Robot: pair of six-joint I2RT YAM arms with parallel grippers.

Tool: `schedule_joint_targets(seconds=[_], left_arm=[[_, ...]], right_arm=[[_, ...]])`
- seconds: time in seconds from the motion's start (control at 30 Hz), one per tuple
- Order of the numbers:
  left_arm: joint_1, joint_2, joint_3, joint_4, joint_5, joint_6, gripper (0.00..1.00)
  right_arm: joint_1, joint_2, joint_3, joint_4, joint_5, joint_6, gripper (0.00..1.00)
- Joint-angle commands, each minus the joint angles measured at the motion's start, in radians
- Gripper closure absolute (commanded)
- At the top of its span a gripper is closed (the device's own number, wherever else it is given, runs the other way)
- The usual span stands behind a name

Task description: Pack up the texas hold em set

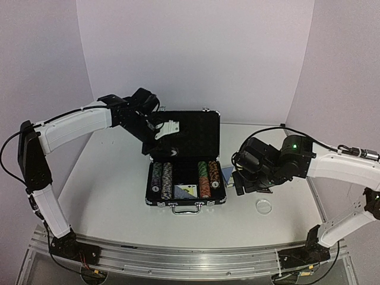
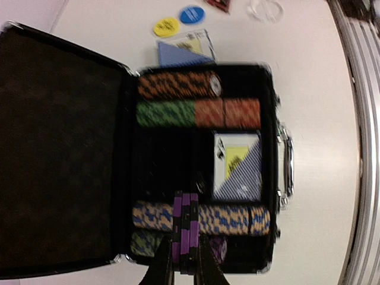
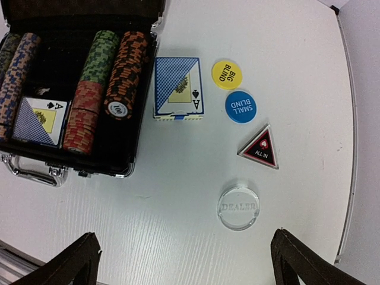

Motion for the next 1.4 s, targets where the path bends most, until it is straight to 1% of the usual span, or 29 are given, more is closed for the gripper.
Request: schedule_joint_targets(seconds=[0.0,0.07,0.17,0.33,0.53,0.7,0.87,1.0,1.37], left_arm=[[0.037,-0.130,-0.172,-0.089,0.009,0.228,1.00],[0.048,-0.161,-0.257,-0.077,0.026,0.242,1.00],[0.065,-0.189,-0.376,-0.010,0.046,0.252,1.00],[0.093,-0.163,-0.433,0.030,0.066,0.259,1.00],[0.104,-0.063,-0.430,0.046,0.069,0.255,1.00],[0.105,-0.012,-0.419,0.054,0.060,0.258,1.00],[0.105,0.026,-0.398,0.054,0.070,0.246,1.00],[0.105,0.061,-0.387,0.073,0.046,0.225,1.00],[0.103,0.097,-0.378,0.103,0.024,0.200,1.00]], right_arm=[[-0.010,0.024,0.044,-0.003,0.095,0.128,0.03],[-0.010,0.041,0.044,-0.003,0.109,0.158,0.03],[-0.012,0.072,0.052,-0.004,0.104,0.189,0.03],[-0.012,0.133,0.089,-0.007,0.073,0.195,0.03],[-0.012,0.194,0.124,-0.014,0.047,0.194,0.04],[-0.012,0.218,0.140,-0.019,0.048,0.189,0.04],[-0.014,0.230,0.147,-0.021,0.048,0.186,0.04],[-0.014,0.234,0.148,-0.023,0.046,0.185,0.04],[-0.015,0.239,0.140,-0.032,0.043,0.193,0.04]])
